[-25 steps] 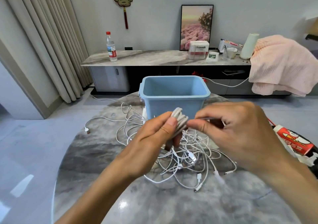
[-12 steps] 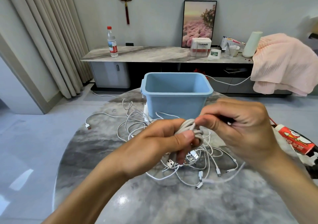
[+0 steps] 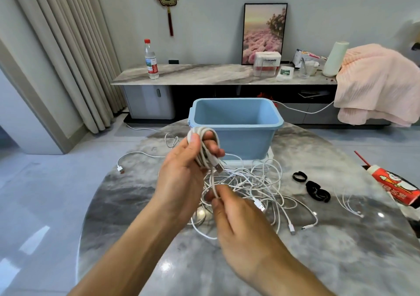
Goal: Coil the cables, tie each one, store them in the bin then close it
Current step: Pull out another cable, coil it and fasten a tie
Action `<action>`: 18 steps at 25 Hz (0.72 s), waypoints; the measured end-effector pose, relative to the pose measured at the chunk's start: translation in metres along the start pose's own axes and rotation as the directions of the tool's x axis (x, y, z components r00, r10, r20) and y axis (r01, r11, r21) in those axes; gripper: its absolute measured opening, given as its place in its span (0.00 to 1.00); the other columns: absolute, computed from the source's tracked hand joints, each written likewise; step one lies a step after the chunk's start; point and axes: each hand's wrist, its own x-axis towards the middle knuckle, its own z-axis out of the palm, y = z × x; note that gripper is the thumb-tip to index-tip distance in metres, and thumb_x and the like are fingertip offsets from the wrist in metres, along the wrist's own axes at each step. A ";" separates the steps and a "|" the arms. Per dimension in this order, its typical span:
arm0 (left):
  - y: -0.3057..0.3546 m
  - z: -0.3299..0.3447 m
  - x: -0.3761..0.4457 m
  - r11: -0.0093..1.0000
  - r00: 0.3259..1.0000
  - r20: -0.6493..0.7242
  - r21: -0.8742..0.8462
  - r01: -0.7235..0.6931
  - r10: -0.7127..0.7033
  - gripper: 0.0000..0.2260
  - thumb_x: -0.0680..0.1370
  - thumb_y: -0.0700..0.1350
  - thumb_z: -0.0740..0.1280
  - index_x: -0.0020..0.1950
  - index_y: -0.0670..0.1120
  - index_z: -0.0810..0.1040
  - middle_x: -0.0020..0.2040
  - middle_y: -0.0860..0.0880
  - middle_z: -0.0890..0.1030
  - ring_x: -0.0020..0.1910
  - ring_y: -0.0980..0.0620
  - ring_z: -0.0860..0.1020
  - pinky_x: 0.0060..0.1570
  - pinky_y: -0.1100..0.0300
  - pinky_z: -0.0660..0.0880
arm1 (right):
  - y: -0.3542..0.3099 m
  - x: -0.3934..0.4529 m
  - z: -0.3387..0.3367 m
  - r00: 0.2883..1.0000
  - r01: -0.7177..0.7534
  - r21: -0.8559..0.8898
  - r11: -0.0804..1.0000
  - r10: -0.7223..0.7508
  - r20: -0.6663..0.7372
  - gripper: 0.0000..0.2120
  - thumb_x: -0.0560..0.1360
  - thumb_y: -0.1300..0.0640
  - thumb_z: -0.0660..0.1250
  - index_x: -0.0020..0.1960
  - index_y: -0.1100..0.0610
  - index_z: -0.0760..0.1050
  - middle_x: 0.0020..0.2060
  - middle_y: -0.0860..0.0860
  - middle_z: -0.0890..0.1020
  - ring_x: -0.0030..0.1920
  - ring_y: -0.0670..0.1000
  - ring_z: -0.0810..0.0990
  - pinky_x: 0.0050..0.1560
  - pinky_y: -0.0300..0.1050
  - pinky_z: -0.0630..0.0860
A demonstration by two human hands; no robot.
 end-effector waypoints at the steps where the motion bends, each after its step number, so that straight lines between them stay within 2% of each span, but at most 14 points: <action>1: -0.005 -0.004 0.001 0.970 0.997 -0.014 0.232 -0.073 0.078 0.11 0.80 0.48 0.60 0.51 0.41 0.77 0.37 0.47 0.80 0.37 0.52 0.76 0.42 0.62 0.73 | -0.007 0.000 -0.005 0.999 0.025 -0.126 0.992 -0.020 0.036 0.07 0.84 0.50 0.53 0.51 0.51 0.67 0.45 0.49 0.80 0.48 0.54 0.79 0.45 0.49 0.69; 2: -0.008 -0.005 0.000 0.897 0.990 0.029 0.419 -0.139 0.140 0.11 0.82 0.47 0.60 0.52 0.40 0.77 0.37 0.47 0.80 0.37 0.54 0.75 0.39 0.63 0.73 | -0.012 0.002 -0.015 0.997 0.073 -0.239 0.968 -0.069 0.024 0.09 0.83 0.49 0.53 0.49 0.50 0.68 0.45 0.51 0.81 0.48 0.56 0.79 0.43 0.49 0.68; 3: -0.012 -0.006 -0.002 0.823 0.981 0.108 0.535 -0.192 0.159 0.12 0.82 0.47 0.60 0.51 0.40 0.77 0.38 0.46 0.79 0.37 0.54 0.74 0.39 0.62 0.73 | -0.014 0.005 -0.029 0.986 0.143 -0.342 0.929 -0.162 -0.028 0.11 0.82 0.48 0.55 0.46 0.51 0.70 0.42 0.52 0.82 0.45 0.58 0.80 0.39 0.48 0.67; 4: -0.014 -0.005 -0.005 0.788 0.974 0.187 0.578 -0.213 0.126 0.13 0.82 0.49 0.59 0.50 0.40 0.77 0.38 0.43 0.77 0.38 0.53 0.74 0.40 0.59 0.72 | -0.011 0.010 -0.044 0.959 0.207 -0.426 0.881 -0.270 -0.091 0.13 0.79 0.45 0.57 0.43 0.52 0.73 0.37 0.51 0.83 0.40 0.58 0.81 0.35 0.48 0.68; 5: -0.015 -0.004 -0.007 0.783 0.966 0.250 0.587 -0.209 0.070 0.15 0.82 0.50 0.58 0.47 0.40 0.76 0.37 0.42 0.76 0.38 0.51 0.73 0.41 0.54 0.72 | -0.006 0.015 -0.061 0.927 0.255 -0.453 0.854 -0.349 -0.138 0.15 0.76 0.41 0.60 0.41 0.52 0.75 0.33 0.50 0.82 0.35 0.56 0.80 0.32 0.47 0.70; 7: -0.014 0.003 -0.011 0.804 0.934 0.354 0.567 -0.177 -0.045 0.18 0.82 0.52 0.56 0.42 0.40 0.73 0.34 0.43 0.73 0.35 0.47 0.71 0.39 0.49 0.70 | 0.010 0.023 -0.091 0.885 0.344 -0.322 0.882 -0.419 -0.202 0.16 0.72 0.37 0.65 0.40 0.50 0.75 0.29 0.46 0.79 0.31 0.50 0.77 0.31 0.48 0.72; 9: -0.013 0.012 -0.015 0.874 0.903 0.408 0.478 -0.084 -0.136 0.19 0.81 0.51 0.56 0.43 0.37 0.74 0.32 0.46 0.73 0.34 0.48 0.70 0.37 0.53 0.69 | 0.029 0.029 -0.108 0.849 0.435 -0.211 0.875 -0.477 -0.228 0.16 0.71 0.38 0.69 0.39 0.51 0.74 0.28 0.46 0.78 0.29 0.49 0.76 0.31 0.47 0.72; 12: -0.009 0.018 -0.016 0.962 0.899 0.391 0.255 0.100 -0.197 0.17 0.79 0.48 0.58 0.46 0.36 0.77 0.30 0.48 0.69 0.30 0.50 0.68 0.33 0.61 0.68 | 0.057 0.033 -0.111 0.800 0.474 -0.215 0.854 -0.519 -0.301 0.16 0.75 0.43 0.68 0.40 0.56 0.79 0.27 0.47 0.77 0.27 0.48 0.74 0.29 0.45 0.70; 16: -0.003 0.022 -0.018 0.975 0.944 0.270 -0.064 0.212 -0.188 0.15 0.80 0.48 0.59 0.43 0.39 0.79 0.29 0.48 0.67 0.28 0.52 0.68 0.33 0.64 0.68 | 0.068 0.036 -0.073 0.829 0.388 -0.023 0.921 -0.360 -0.428 0.14 0.80 0.48 0.63 0.43 0.57 0.77 0.26 0.47 0.72 0.27 0.44 0.70 0.27 0.40 0.65; 18: 0.000 0.023 -0.016 0.950 0.968 0.171 -0.221 0.220 -0.184 0.16 0.80 0.49 0.57 0.44 0.39 0.75 0.30 0.49 0.67 0.29 0.53 0.68 0.39 0.63 0.68 | 0.063 0.034 -0.044 0.863 0.310 0.089 0.947 -0.242 -0.443 0.11 0.82 0.50 0.60 0.48 0.55 0.77 0.28 0.47 0.74 0.28 0.44 0.70 0.29 0.40 0.65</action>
